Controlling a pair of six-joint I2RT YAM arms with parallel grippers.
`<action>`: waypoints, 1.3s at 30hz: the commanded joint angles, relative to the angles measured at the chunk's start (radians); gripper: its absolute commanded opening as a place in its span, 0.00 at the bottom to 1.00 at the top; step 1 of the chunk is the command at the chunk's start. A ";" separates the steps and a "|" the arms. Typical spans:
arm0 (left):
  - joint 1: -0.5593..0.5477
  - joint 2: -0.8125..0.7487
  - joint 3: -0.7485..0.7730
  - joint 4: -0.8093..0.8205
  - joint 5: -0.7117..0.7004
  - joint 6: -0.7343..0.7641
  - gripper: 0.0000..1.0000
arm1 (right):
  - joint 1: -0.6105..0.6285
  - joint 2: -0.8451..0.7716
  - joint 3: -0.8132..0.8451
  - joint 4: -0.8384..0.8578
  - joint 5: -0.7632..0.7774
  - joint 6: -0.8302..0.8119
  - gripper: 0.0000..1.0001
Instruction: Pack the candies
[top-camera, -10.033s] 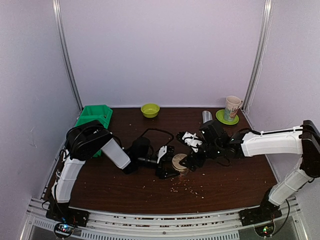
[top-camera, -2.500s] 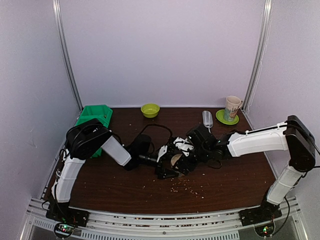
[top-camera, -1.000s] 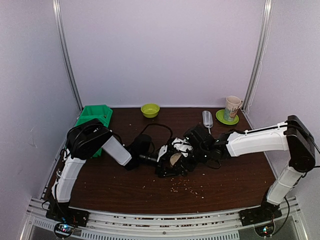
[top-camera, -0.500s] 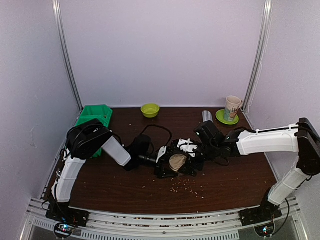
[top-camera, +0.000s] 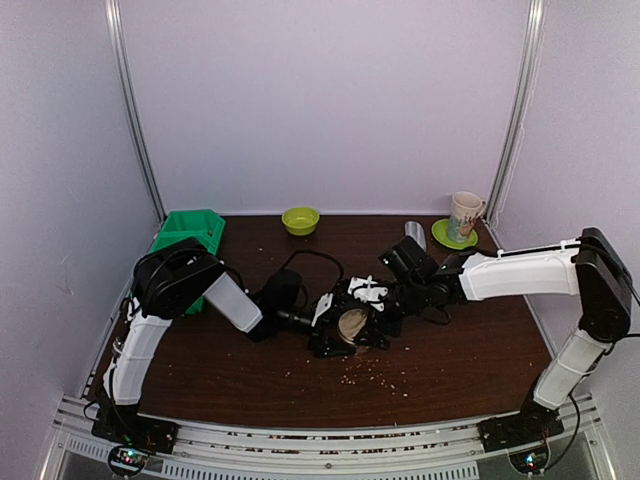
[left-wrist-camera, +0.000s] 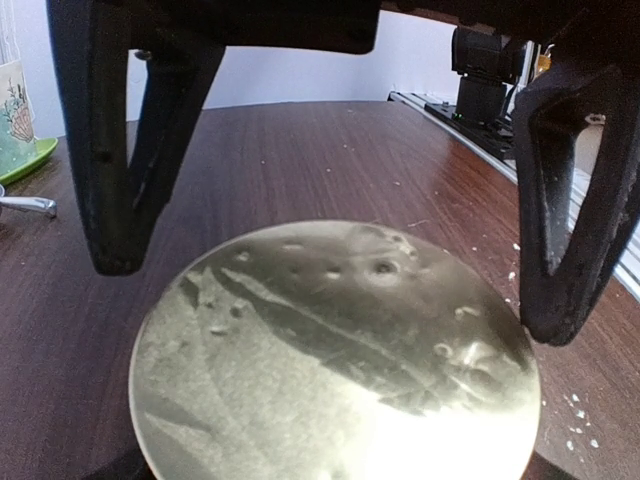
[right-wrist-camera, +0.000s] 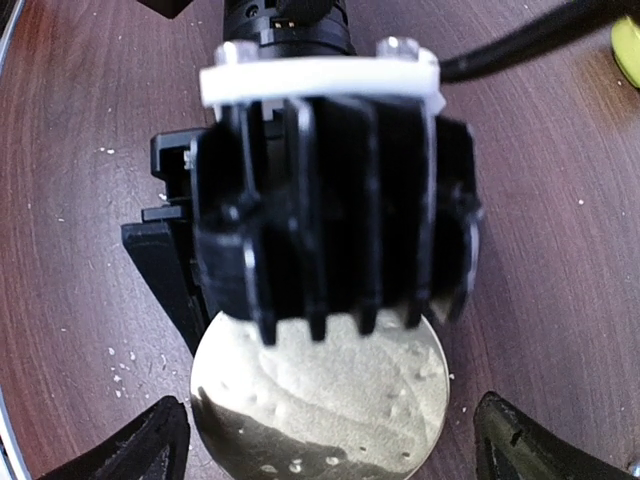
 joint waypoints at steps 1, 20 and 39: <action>-0.008 0.071 -0.037 -0.187 0.037 -0.052 0.82 | -0.005 0.032 0.048 -0.021 -0.026 -0.013 1.00; -0.009 0.077 -0.027 -0.200 0.020 -0.055 0.82 | -0.009 0.064 0.060 -0.022 -0.062 0.017 0.89; -0.007 0.088 0.003 -0.237 -0.077 -0.086 0.82 | 0.002 0.041 0.013 0.064 0.096 0.230 0.82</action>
